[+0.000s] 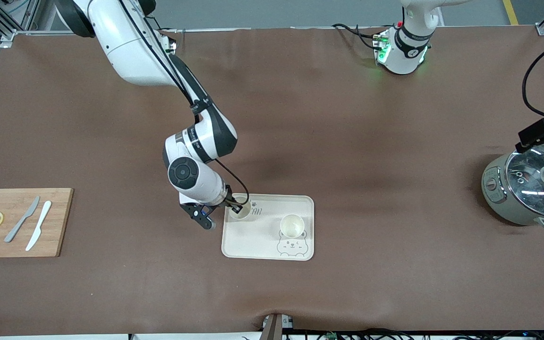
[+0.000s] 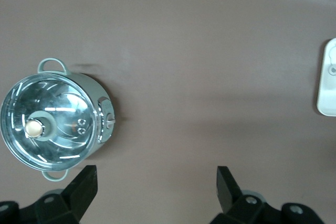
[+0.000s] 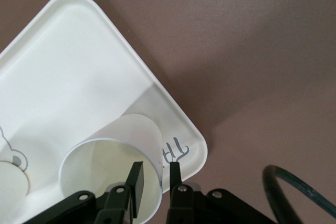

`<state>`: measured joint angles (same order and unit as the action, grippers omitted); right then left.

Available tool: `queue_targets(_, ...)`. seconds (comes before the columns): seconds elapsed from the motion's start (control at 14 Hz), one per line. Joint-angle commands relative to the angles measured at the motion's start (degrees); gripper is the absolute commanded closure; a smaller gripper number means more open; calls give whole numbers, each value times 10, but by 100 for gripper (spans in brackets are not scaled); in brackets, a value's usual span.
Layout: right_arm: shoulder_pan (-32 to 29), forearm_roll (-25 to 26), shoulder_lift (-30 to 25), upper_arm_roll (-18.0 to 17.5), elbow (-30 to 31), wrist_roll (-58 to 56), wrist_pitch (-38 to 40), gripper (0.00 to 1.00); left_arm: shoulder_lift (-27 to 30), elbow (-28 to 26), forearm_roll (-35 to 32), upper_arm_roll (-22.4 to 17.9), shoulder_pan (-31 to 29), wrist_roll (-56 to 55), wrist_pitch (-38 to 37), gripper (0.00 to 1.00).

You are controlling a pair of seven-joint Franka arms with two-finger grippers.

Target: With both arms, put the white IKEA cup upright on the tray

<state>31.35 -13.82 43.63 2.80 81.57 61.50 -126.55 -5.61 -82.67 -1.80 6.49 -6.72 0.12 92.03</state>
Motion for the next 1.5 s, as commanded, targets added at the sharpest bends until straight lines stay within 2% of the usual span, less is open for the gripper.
queue_targets(0.0, -1, -10, 8, 5, -19, 2, 8, 34, 42, -45, -1, 24, -5, -8, 6, 0)
queue_targets(0.07, -5, -11, 2, 5, -19, -1, 12, 0, 47, -52, 0, 26, -7, -8, 8, 0)
queue_targets(0.29, -3, -6, -16, 5, -50, -1, 58, 0, 56, -51, 23, 27, -3, -9, 8, 0)
queue_targets(0.5, -17, -5, -19, 16, -125, -6, 172, 0, 61, -51, 23, 35, -3, -23, 0, 0)
queue_targets(0.64, -37, -4, -35, 17, -149, -21, 236, 0, 61, -51, 23, 48, -3, -54, -3, 0)
queue_targets(1.0, -106, -6, -160, 18, -87, -96, 293, 0, 65, -48, 22, 52, -4, -60, -30, 0)
queue_targets(1.14, -129, -1, -188, 19, -84, -178, 328, 0, 68, -49, 22, 51, -4, -61, -33, 0)
queue_targets(1.36, -146, 57, -225, 18, -84, -221, 378, 0, 69, -48, 22, 51, -5, -78, -36, 0)
queue_targets(1.43, -155, 62, -236, 19, -84, -257, 387, 0, 69, -48, 22, 51, -5, -87, -36, 0)
